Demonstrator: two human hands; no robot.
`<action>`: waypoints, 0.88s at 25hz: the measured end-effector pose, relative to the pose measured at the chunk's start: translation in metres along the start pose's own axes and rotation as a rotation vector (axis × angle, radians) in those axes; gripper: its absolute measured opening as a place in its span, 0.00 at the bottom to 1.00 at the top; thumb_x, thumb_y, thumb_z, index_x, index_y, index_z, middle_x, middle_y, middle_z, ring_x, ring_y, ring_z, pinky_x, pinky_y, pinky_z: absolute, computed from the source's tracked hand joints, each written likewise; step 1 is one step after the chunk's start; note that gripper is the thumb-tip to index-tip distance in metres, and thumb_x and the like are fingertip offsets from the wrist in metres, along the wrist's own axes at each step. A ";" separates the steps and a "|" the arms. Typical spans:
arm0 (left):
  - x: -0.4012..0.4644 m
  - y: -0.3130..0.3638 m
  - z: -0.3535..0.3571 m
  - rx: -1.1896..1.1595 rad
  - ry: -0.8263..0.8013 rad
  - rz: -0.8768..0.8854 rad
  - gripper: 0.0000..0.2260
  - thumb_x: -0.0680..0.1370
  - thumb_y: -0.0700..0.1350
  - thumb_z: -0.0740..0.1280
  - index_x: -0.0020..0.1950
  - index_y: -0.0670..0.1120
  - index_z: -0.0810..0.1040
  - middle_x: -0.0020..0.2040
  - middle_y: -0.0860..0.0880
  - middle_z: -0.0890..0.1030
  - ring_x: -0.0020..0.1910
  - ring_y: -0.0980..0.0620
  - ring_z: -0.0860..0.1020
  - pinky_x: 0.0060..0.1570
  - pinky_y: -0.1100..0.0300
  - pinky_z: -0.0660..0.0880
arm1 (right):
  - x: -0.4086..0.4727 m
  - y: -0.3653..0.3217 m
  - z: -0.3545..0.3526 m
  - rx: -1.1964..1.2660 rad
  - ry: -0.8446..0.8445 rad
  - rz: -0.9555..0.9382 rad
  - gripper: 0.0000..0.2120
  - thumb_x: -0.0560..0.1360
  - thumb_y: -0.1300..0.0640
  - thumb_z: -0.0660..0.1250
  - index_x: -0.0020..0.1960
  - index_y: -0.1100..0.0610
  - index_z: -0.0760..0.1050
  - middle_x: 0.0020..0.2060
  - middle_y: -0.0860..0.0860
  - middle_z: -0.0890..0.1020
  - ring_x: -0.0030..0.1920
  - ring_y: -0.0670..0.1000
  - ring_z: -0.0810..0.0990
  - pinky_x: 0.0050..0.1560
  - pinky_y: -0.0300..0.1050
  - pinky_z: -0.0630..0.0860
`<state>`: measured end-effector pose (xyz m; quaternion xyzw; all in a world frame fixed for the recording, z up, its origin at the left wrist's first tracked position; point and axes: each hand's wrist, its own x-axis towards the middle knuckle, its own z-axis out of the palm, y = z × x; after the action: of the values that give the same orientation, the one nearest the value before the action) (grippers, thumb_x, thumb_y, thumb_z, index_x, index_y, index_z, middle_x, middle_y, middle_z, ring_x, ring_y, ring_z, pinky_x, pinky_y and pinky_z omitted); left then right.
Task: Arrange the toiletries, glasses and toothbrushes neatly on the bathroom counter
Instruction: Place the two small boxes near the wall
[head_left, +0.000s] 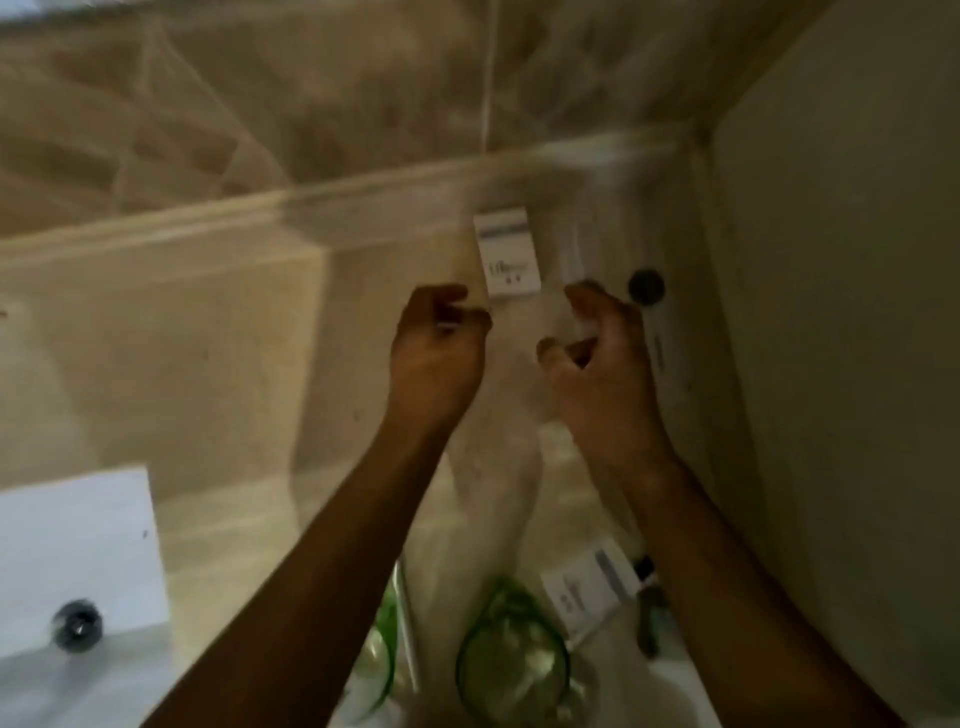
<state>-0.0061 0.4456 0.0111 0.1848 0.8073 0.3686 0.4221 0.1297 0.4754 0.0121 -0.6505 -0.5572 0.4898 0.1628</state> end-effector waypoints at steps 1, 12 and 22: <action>-0.009 -0.002 -0.004 0.013 -0.038 0.019 0.09 0.76 0.47 0.66 0.55 0.49 0.79 0.47 0.48 0.83 0.45 0.48 0.83 0.49 0.49 0.82 | -0.014 0.011 -0.011 -0.001 0.007 0.004 0.21 0.76 0.55 0.68 0.67 0.44 0.71 0.63 0.43 0.71 0.51 0.39 0.77 0.47 0.28 0.73; -0.074 -0.054 0.010 0.389 -0.715 -0.094 0.10 0.80 0.39 0.64 0.50 0.34 0.82 0.45 0.34 0.83 0.38 0.45 0.79 0.35 0.58 0.76 | -0.146 0.111 -0.063 -0.387 -0.002 0.123 0.17 0.74 0.47 0.65 0.62 0.45 0.71 0.56 0.46 0.74 0.47 0.49 0.80 0.48 0.55 0.81; -0.105 -0.069 0.010 0.426 -0.701 -0.119 0.07 0.77 0.44 0.67 0.49 0.41 0.81 0.41 0.40 0.84 0.39 0.43 0.82 0.48 0.45 0.82 | -0.160 0.115 -0.043 -0.186 -0.008 0.114 0.20 0.75 0.53 0.70 0.66 0.50 0.71 0.64 0.50 0.71 0.50 0.48 0.81 0.49 0.44 0.82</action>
<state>0.0630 0.3400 0.0127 0.3352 0.6821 0.0831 0.6445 0.2463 0.3113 0.0182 -0.6914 -0.5632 0.4469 0.0713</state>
